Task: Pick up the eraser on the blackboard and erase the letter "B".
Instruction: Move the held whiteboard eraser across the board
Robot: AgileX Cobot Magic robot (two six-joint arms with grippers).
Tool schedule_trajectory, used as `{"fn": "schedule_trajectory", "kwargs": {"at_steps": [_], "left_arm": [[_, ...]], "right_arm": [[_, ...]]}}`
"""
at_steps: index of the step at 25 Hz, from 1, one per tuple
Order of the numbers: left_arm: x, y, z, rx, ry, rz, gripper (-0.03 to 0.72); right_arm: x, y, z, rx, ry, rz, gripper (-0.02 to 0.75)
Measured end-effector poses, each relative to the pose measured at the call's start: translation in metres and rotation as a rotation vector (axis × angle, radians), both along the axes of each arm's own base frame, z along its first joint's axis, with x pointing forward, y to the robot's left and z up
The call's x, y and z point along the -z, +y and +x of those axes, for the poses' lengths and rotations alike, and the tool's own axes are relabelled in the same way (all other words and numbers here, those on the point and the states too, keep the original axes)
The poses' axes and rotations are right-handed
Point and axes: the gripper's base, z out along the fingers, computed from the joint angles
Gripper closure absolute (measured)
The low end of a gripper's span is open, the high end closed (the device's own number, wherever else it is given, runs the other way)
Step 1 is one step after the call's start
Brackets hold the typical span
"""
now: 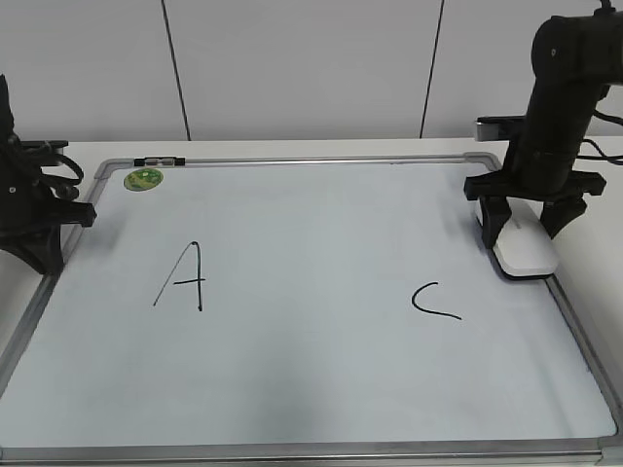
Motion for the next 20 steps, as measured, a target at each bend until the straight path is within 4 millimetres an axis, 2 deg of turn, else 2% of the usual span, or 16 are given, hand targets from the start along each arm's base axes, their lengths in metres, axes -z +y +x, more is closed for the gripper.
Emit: {"fn": "schedule_trajectory", "kwargs": {"at_steps": [15,20], "left_arm": [[0.0000,0.0000,0.0000,0.000,0.000,0.000,0.650],[0.0000,0.0000,0.0000,0.000,0.000,0.000,0.650]], "right_arm": [[0.0000,0.0001,0.0007,-0.001,-0.008,0.001,0.216],[0.0091,0.0002,0.0019,-0.001,0.008,-0.001,0.215]]}}
